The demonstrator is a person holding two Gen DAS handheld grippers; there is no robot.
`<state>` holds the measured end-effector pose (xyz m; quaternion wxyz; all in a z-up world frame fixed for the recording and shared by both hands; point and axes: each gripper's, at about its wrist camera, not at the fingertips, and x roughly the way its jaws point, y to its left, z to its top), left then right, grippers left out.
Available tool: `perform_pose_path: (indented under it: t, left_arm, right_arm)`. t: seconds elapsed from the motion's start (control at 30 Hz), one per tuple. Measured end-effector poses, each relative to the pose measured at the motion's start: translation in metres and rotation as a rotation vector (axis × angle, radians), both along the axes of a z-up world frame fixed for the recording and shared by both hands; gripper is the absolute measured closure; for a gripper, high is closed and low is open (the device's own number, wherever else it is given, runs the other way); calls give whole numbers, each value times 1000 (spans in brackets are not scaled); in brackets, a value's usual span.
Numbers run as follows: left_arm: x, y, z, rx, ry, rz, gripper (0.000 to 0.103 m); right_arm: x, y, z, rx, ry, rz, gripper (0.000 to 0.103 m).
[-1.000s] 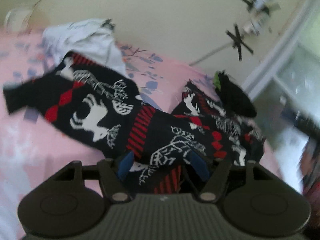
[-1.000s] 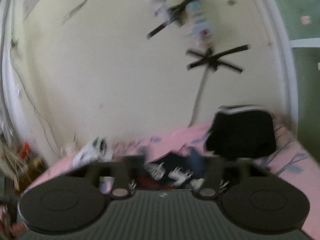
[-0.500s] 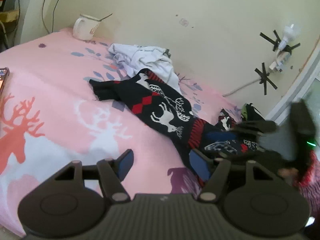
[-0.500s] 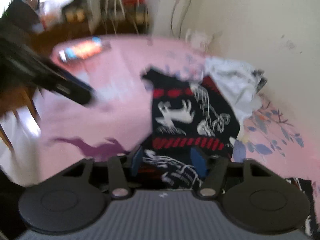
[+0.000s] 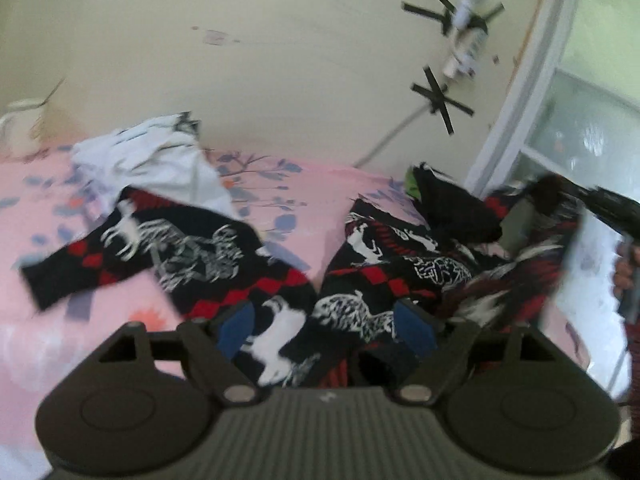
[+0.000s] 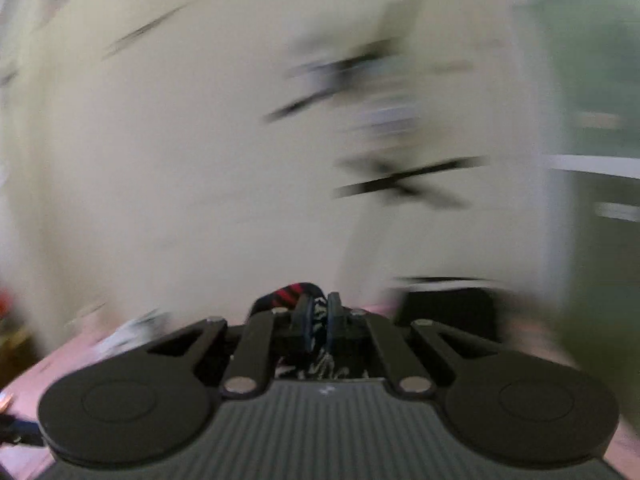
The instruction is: Fold small clothes
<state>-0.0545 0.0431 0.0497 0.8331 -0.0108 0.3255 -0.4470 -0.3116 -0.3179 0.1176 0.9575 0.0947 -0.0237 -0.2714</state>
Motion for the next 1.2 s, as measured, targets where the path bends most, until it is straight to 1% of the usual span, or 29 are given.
perform_pose_path:
  t: [0.07, 0.17, 0.23, 0.27, 0.3, 0.33, 0.37, 0.4, 0.43, 0.47, 0.53, 0.57, 0.6, 0.63, 0.67, 0.7, 0.77, 0.8, 0.87, 0.93, 1.03, 1.1, 1.13, 1.17, 1.2]
  left_arm:
    - [1, -12, 0, 25, -15, -25, 24]
    - [3, -23, -2, 47, -21, -50, 24]
    - [4, -26, -1, 61, -27, -55, 24]
    - [3, -29, 0, 69, -30, -51, 24]
    - [2, -29, 1, 79, -34, -51, 24]
    - [1, -28, 2, 87, -36, -52, 24]
    - [-1, -27, 2, 97, -42, -57, 24]
    - [-5, -25, 3, 106, -55, -62, 24]
    - [-10, -22, 4, 115, -76, -72, 24]
    - [-15, -20, 5, 129, -102, -88, 23]
    - [-27, -17, 6, 186, -163, -125, 22]
    - [-34, -14, 5, 226, -203, -148, 22]
    - [-41, -12, 3, 270, -254, -167, 22]
    - [-51, -10, 0, 321, -317, -188, 22]
    - [-61, -8, -3, 377, -388, -214, 22]
    - [-68, -7, -5, 415, -434, -237, 22]
    - [-81, -5, -12, 479, -531, -304, 22]
    - [-87, -4, -16, 506, -572, -335, 22]
    - [-99, -6, -24, 555, -650, -408, 22]
    - [-108, -7, -31, 589, -706, -482, 22]
    - [-123, -12, -42, 646, -791, -582, 22]
    - [-129, -17, -51, 667, -821, -645, 22]
    - [-132, -20, -55, 681, -830, -679, 22]
    - [-135, -20, -59, 686, -856, -694, 22]
    - [-136, -20, -63, 674, -889, -703, 21]
  right_arm:
    - [-45, -18, -16, 21, -1, -180, 103]
    - [-89, -39, -47, 77, 27, -397, 103]
    - [-101, -54, -68, 98, 82, -530, 103]
    - [-102, -65, -80, 133, 106, -590, 103]
    - [-103, -73, -89, 180, 113, -604, 91]
    - [-105, -79, -97, 240, 110, -570, 69]
    - [-105, -79, -101, 279, 104, -504, 44]
    - [-105, -76, -103, 295, 97, -448, 45]
    - [-103, -70, -102, 285, 92, -346, 46]
    - [-99, -60, -99, 263, 106, -231, 47]
    - [-90, -37, -92, 187, 135, -70, 46]
    - [-85, -21, -88, 133, 153, 24, 47]
    - [-78, -4, -85, 73, 200, 107, 48]
    - [-71, 17, -83, -16, 267, 175, 48]
    - [-65, 35, -83, -106, 333, 219, 48]
    - [-61, 51, -86, -194, 395, 251, 49]
    - [-60, 69, -94, -323, 483, 290, 49]
    - [-66, 76, -100, -346, 515, 284, 50]
    - [-78, 78, -109, -355, 573, 256, 51]
    - [-89, 84, -118, -366, 616, 222, 51]
    - [-100, 92, -133, -397, 660, 183, 51]
    - [-107, 102, -143, -431, 696, 178, 51]
    - [-107, 107, -149, -452, 729, 187, 51]
    - [-107, 113, -155, -478, 763, 192, 51]
    - [-107, 118, -161, -513, 796, 196, 50]
